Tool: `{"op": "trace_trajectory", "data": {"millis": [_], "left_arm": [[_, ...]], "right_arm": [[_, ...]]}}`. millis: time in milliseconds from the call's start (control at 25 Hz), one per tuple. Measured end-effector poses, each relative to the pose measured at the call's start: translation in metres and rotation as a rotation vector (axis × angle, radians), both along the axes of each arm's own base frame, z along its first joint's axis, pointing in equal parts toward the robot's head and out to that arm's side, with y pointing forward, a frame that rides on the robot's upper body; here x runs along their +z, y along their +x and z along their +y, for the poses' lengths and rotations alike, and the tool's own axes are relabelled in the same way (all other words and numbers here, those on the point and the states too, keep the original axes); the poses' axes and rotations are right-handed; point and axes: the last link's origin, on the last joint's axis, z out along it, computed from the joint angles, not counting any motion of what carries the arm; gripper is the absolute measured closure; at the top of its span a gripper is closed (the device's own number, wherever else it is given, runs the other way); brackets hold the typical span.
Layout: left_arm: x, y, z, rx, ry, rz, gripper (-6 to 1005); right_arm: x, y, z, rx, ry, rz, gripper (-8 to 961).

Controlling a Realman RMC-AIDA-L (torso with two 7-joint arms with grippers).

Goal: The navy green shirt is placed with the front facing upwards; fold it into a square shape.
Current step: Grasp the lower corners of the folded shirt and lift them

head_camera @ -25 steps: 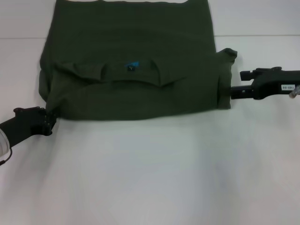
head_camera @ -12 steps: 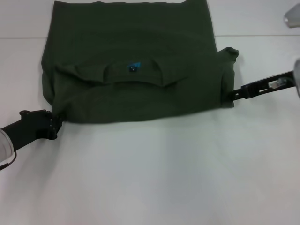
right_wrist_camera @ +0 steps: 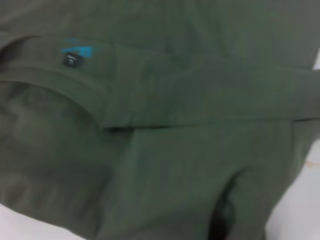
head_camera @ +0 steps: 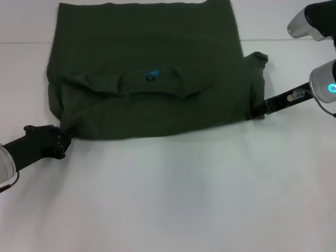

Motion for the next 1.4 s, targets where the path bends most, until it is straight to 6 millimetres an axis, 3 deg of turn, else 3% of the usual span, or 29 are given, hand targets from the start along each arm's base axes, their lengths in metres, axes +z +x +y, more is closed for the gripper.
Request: {"op": "trace_trajectory", "data": {"millis": [240,480,1400], "left_arm": [[0.003,-0.001,0.001,0.001,0.013,0.010,895],[0.004,0.000,0.003,-0.004,0.017,0.012,896],[0.002,0.001,0.003,-0.016,0.015,0.020,896]], "right_arm": [[0.007,0.005,0.000,-0.021,0.016,-0.016,89],[0.007,0.008,0.003,-0.017,0.045,-0.021,264],[-0.021,0.000,0.005,0.018,0.010,-0.028,268]]}}
